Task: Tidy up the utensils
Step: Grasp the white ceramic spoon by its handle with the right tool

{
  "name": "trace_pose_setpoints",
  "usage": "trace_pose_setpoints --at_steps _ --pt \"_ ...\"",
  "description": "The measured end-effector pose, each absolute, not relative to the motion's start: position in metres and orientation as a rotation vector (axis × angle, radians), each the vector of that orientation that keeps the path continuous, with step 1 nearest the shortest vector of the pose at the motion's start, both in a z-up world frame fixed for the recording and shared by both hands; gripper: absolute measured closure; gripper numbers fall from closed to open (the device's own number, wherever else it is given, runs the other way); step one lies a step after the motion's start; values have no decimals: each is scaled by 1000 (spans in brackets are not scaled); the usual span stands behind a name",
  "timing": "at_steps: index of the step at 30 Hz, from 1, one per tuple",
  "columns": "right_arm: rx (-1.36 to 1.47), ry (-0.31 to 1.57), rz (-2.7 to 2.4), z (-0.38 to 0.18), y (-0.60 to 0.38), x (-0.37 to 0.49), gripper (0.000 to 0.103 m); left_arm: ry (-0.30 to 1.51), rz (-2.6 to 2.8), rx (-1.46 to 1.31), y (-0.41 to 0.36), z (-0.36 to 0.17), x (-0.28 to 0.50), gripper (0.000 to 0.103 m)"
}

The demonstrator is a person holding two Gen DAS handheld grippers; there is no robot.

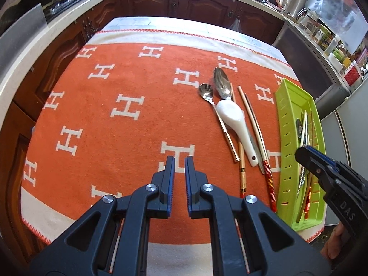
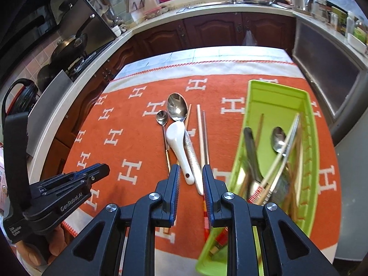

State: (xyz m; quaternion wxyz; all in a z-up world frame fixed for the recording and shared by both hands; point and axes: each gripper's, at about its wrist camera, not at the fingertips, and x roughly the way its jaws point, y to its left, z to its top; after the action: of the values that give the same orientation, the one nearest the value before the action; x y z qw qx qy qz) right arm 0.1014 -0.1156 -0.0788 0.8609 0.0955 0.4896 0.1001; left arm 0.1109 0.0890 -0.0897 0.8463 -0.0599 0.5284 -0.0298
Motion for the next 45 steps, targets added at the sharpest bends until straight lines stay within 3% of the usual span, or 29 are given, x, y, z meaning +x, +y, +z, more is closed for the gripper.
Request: trace_pose_setpoints --at_steps 22,45 --pt "168 1200 302 -157 -64 212 76 1190 -34 -220 118 -130 146 97" --pt "110 1152 436 -153 -40 206 85 1216 -36 -224 111 -142 158 97"
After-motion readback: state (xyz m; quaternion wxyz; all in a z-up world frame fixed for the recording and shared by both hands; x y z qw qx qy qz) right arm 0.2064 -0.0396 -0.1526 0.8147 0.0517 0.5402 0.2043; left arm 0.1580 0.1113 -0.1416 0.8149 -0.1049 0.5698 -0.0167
